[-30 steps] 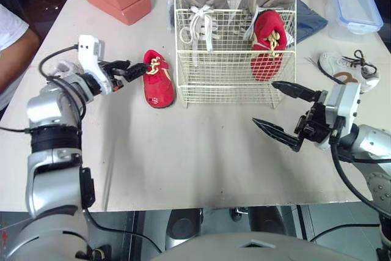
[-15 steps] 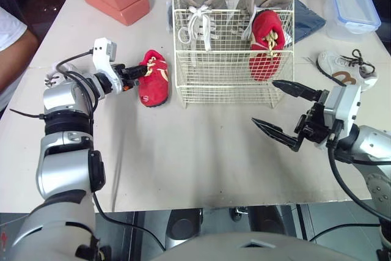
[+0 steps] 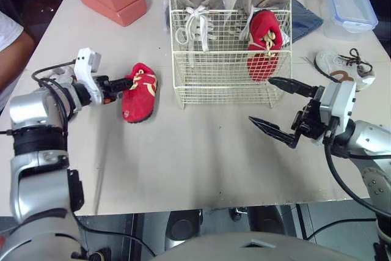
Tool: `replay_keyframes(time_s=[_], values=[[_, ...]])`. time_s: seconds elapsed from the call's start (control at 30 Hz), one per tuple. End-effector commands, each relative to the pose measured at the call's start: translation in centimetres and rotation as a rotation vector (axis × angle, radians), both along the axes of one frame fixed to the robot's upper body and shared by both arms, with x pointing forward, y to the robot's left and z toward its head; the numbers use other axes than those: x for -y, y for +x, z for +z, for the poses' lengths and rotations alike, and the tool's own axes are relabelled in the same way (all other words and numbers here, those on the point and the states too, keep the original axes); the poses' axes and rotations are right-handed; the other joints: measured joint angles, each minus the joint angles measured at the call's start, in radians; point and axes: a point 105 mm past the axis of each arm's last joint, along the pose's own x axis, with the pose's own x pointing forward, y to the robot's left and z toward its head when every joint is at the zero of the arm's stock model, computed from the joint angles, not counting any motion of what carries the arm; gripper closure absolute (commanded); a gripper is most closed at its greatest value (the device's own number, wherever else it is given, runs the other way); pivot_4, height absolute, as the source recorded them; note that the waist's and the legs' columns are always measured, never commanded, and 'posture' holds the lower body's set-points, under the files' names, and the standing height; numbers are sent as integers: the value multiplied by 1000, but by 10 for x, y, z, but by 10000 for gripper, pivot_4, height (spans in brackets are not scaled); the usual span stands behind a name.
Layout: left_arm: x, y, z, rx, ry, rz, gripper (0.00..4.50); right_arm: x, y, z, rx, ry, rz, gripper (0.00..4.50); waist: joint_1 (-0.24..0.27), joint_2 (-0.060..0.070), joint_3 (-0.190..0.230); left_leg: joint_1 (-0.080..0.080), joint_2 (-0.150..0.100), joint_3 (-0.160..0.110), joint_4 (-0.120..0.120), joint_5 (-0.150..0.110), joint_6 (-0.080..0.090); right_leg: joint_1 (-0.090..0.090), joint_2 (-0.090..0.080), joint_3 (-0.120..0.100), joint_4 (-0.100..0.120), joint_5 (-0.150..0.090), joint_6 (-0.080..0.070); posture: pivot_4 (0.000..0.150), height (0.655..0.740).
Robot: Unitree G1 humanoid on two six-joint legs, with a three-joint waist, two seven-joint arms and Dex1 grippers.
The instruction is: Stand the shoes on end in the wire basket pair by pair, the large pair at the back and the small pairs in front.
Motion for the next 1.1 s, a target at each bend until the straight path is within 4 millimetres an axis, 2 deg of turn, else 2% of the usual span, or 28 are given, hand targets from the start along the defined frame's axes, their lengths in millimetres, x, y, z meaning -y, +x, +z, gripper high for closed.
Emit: replay_keyframes(time_s=[0.03,0.07,0.13,0.2,0.33,0.4,0.43,0.57,0.6,0.67,0.7,0.83,0.93,0.97,1.03,1.1], values=[[1,-9,5,-23,-2,-49,44737,-3,-3,8,49,5,24,0,1,0,0,0,0,0,0,0,0,0,0,0,0,0,0,1500,6860],[1,-10,6,-28,2,-57,44737,-3,-2,8,49,6,26,0,2,0,0,0,0,0,0,0,0,0,0,0,0,0,0,1500,6860],[2,-10,7,-38,13,-74,34757,-4,-2,7,50,7,27,0,6,0,0,0,0,0,0,0,0,0,0,0,0,-1,1,1500,6860],[4,-10,8,-46,18,-92,27356,-4,-3,7,51,11,26,0,9,0,0,0,0,0,0,0,0,0,0,0,0,-1,1,1500,6860],[5,-5,7,-65,57,-107,9232,-5,-4,7,53,19,14,0,14,0,0,-1,0,0,0,0,0,0,0,-1,0,-1,1,1500,6860],[5,-5,5,-84,78,-127,1577,-5,-4,6,54,24,9,0,14,0,0,-1,-1,0,0,0,0,0,0,-1,0,-1,1,1500,6860],[5,-5,4,-99,89,-144,414,-5,-4,6,55,25,5,0,13,0,0,-1,-1,0,1,0,0,0,0,-2,0,-1,1,1500,6860],[4,-7,1,-159,141,-220,414,-3,-4,7,59,29,-8,0,11,0,0,-1,-1,0,0,0,0,0,0,-4,0,-1,1,1500,6860],[3,-7,0,-171,160,-232,5069,-3,-3,7,59,29,-9,0,11,0,0,0,-1,1,0,0,0,0,0,-4,0,-1,1,1500,6860],[1,-8,-1,-198,188,-266,7528,-4,-3,7,60,30,-10,0,12,0,0,0,-1,1,0,0,0,0,0,-4,0,-1,1,1500,6860],[0,-8,-1,-207,202,-280,10991,-4,-2,7,62,31,-11,0,11,0,0,-1,-1,1,0,0,0,0,1,-4,0,-1,1,1500,6860],[-4,-5,1,-220,243,-306,27342,-5,-3,8,68,38,-16,0,10,0,0,-1,-1,1,0,0,0,0,1,-4,0,-1,1,1500,6860],[-6,-4,2,-220,249,-315,41547,-5,-3,8,69,39,-17,0,8,-1,0,-1,-1,1,0,0,0,0,1,-3,0,-1,1,1500,6860],[-7,-4,4,-212,250,-316,44304,-5,-3,8,69,41,-19,0,8,-1,0,-1,-1,1,0,0,0,-1,1,-3,0,-1,1,1500,6860],[-7,-1,11,-175,242,-315,44451,-5,-4,8,69,45,-21,0,8,-1,0,-1,-1,1,0,0,0,-1,1,-3,0,-1,2,1500,6860],[-4,8,29,-80,190,-278,44451,-4,-4,9,71,51,-24,0,9,-1,0,-1,-1,1,0,0,0,-1,1,-3,0,-1,2,1500,6860]])
